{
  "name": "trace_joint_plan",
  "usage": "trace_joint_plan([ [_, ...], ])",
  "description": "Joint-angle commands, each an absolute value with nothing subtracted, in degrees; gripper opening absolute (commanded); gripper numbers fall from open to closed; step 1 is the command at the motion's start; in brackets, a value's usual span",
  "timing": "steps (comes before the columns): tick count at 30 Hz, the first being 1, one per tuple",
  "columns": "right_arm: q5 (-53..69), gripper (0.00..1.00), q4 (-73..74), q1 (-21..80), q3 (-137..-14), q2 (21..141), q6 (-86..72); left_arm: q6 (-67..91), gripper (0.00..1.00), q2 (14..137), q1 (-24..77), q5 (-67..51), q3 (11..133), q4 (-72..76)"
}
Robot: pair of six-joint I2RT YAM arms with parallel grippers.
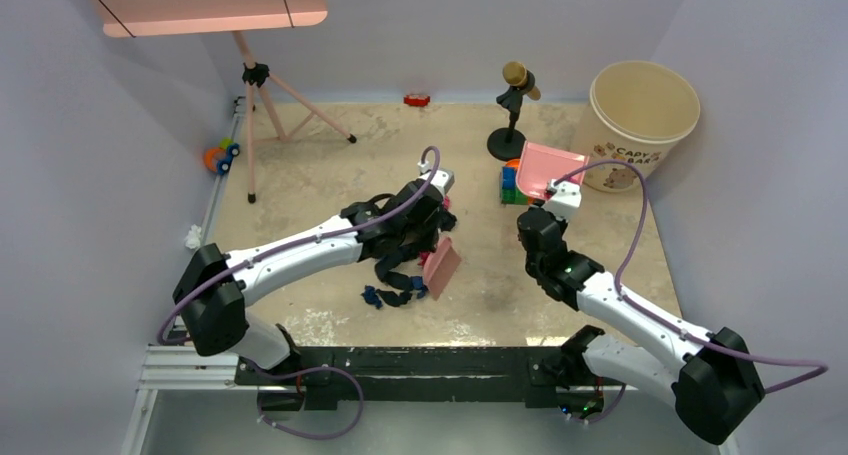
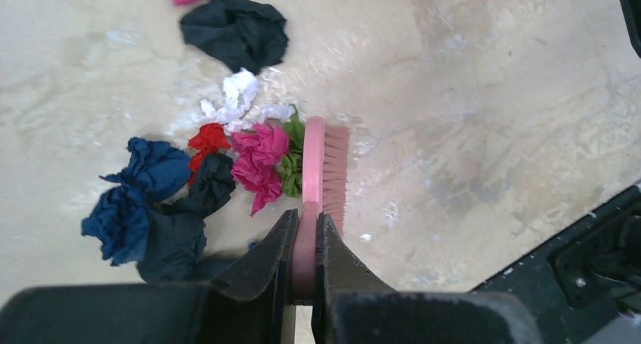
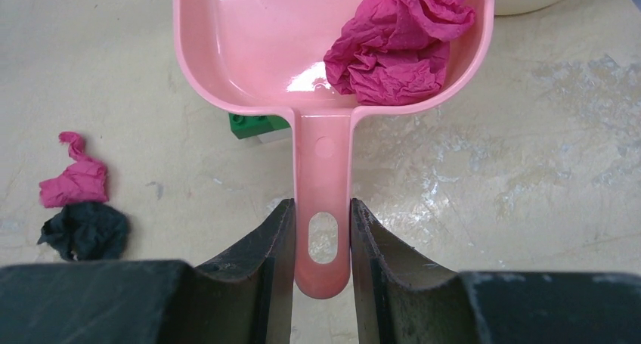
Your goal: Sweep away the paper scraps from the table
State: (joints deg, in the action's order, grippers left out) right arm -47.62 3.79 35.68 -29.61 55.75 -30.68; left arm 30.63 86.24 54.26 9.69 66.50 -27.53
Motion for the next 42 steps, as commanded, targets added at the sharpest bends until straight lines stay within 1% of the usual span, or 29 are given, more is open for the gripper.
trace_joint_plan([
  [1, -45.28, 0.0, 0.34, 35.76, -31.32, 54.95, -28.02, 24.21, 0.0, 83.48, 52.24, 17.36, 67.94, -31.19],
  [4, -45.89, 0.0, 0.83, 35.77, -32.12, 56.24, -28.75, 24.3, 0.0, 82.2, 52.25, 14.62, 69.33, -30.61],
  [7, -46.19, 0.0, 1.56, 35.75, -32.69, 56.99, -29.08, 24.41, 0.0, 81.77, 52.21, 13.72, 72.93, -33.92],
  [9, -46.19, 0.0, 1.5, 35.77, -32.67, 56.89, -29.09, 24.91, 0.0, 81.09, 52.21, 10.29, 75.16, -36.22],
  [15, -46.02, 0.0, 1.58, 35.77, -32.76, 56.89, -29.32, 26.6, 0.0, 79.54, 52.21, -5.68, 75.89, -42.61],
  [19, -45.92, 0.0, 1.52, 35.79, -32.7, 56.88, -29.32, 21.25, 0.0, 78.0, 52.21, -16.7, 72.47, -45.08],
  [20, -45.83, 0.0, 1.5, 35.77, -32.71, 56.97, -29.3, 19.84, 0.0, 77.62, 52.21, -17.97, 71.46, -45.84],
  [22, -45.79, 0.0, 1.41, 35.77, -32.72, 57.11, -29.22, 18.69, 0.0, 76.83, 52.21, -15.97, 69.61, -48.23],
  [26, -45.71, 0.0, 1.35, 35.75, -32.78, 57.35, -29.27, 17.71, 0.0, 75.03, 52.21, -2.41, 67.09, -52.68],
  [29, -45.55, 0.0, 1.32, 35.77, -32.85, 57.39, -29.18, 16.36, 0.0, 74.27, 52.21, 6.05, 63.79, -48.0],
  [31, -45.53, 0.0, 1.32, 35.75, -32.9, 57.39, -29.14, 15.97, 0.0, 75.54, 52.25, 9.24, 62.75, -43.28],
  [33, -45.52, 0.0, 1.32, 35.77, -32.87, 57.4, -29.09, 14.97, 0.0, 77.26, 52.21, 10.59, 63.18, -40.06],
  [36, -45.6, 0.0, 1.35, 35.77, -33.06, 57.27, -28.84, 14.05, 0.0, 78.46, 52.23, 11.97, 66.2, -39.73],
  [39, -43.24, 0.0, 4.32, 35.76, -36.43, 56.57, -27.46, 14.17, 0.0, 75.78, 52.21, 7.09, 68.21, -39.81],
  [42, -38.07, 0.0, 11.35, 35.72, -43.71, 56.85, -26.32, 15.72, 0.0, 72.83, 52.21, 0.87, 68.5, -39.79],
])
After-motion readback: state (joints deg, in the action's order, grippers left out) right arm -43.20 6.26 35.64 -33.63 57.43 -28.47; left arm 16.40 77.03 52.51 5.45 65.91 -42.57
